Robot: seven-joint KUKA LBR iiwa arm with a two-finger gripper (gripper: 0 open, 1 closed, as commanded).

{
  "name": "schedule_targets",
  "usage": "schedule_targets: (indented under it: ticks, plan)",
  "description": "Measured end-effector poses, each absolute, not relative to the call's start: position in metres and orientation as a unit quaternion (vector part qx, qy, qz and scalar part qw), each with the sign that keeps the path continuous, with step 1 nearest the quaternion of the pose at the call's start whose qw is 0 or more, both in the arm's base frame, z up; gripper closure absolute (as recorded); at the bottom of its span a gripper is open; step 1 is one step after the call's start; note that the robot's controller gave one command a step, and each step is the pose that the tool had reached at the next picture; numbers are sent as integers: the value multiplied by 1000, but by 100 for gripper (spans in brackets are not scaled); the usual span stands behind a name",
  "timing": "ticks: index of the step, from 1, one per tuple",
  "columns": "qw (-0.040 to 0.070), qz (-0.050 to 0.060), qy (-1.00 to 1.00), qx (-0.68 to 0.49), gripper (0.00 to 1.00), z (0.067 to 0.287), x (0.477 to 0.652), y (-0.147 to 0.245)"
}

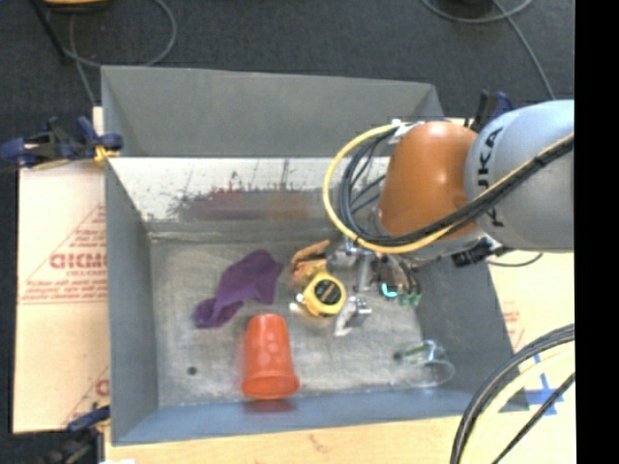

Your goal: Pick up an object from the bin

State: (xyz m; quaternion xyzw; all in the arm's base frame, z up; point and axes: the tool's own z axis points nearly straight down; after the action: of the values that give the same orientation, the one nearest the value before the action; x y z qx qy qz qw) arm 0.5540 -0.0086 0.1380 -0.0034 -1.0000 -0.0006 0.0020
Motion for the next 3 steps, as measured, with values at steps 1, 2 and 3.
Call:
schedule_targets:
  ticks: [1, 2, 3]
  plan:
    - [-2, 0, -1000, -3, 0, 142, 556, -9]
    - [-6, -1, -999, -50, 0, 115, 566, -2]
    - [-7, -2, -997, -76, 0, 100, 571, -1]
